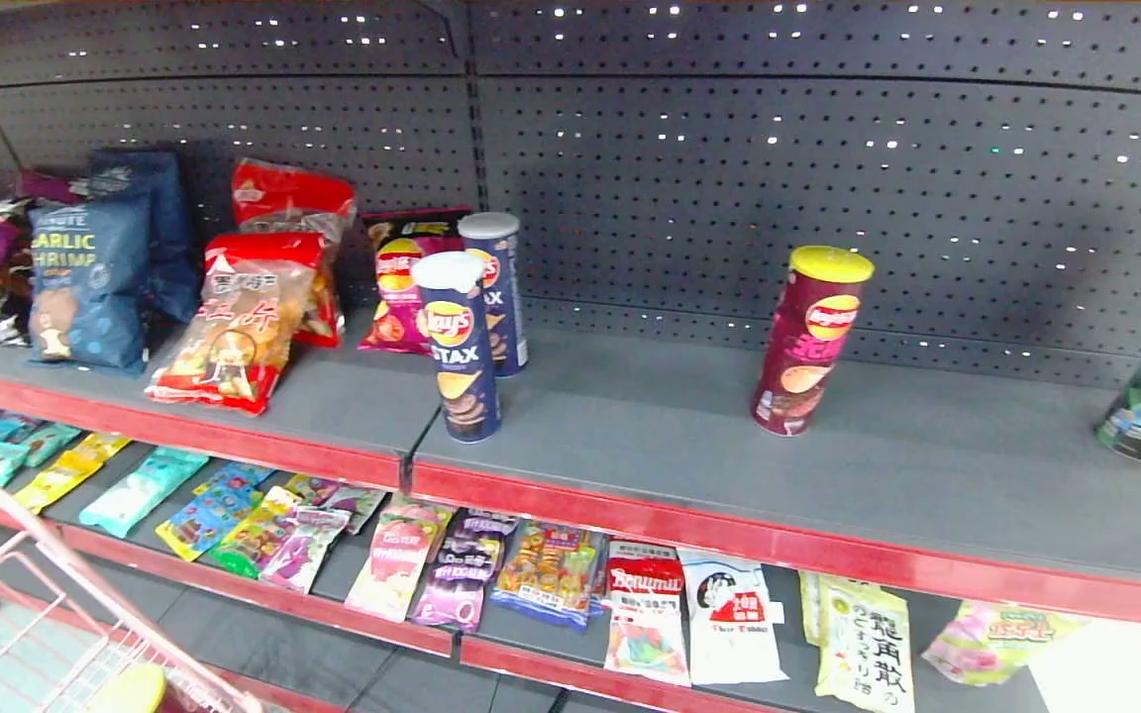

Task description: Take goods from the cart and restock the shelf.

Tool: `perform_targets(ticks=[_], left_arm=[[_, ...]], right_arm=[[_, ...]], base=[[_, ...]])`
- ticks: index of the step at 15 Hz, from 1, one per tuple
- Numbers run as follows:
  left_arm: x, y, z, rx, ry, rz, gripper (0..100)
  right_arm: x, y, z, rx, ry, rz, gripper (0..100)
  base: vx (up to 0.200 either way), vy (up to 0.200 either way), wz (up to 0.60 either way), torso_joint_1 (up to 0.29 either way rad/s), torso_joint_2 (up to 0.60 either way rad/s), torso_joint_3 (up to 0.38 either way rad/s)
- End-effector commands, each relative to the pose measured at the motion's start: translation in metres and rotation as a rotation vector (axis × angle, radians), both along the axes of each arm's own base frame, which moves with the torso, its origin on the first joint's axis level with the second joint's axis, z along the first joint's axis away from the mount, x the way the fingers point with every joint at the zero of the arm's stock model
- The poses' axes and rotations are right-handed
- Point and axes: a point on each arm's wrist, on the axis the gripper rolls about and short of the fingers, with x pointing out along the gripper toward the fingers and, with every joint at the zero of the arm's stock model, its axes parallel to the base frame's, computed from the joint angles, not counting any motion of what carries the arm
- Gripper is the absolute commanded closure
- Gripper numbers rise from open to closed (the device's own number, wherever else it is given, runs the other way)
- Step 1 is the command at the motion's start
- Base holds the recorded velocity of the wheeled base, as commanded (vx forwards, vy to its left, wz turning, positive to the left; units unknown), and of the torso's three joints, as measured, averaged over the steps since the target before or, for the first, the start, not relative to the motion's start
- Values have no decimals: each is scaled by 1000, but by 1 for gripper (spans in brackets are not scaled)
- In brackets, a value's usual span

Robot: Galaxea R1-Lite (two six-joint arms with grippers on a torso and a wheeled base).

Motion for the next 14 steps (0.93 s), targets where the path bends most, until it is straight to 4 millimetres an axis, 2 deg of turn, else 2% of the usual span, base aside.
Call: perform_targets(ticks=[1, 6, 11, 14], left_arm=[[0, 0, 0, 0, 1, 1, 0], [0, 0, 0, 0, 1, 1, 0], [0, 0, 0, 0, 1, 3, 0], [0, 0, 0, 0, -1, 1, 0]], right_arm=[[0, 0, 0, -1, -1, 0, 0], [0, 0, 0, 2, -1, 2, 0], [0, 0, 0, 4, -1, 6, 0], [0, 0, 0, 4, -1, 6, 0]], base=[[0, 0, 600, 2, -2, 2], [0, 0, 600, 1, 3, 3], [0, 0, 0, -15, 25, 19], [0, 0, 0, -134, 326, 172]])
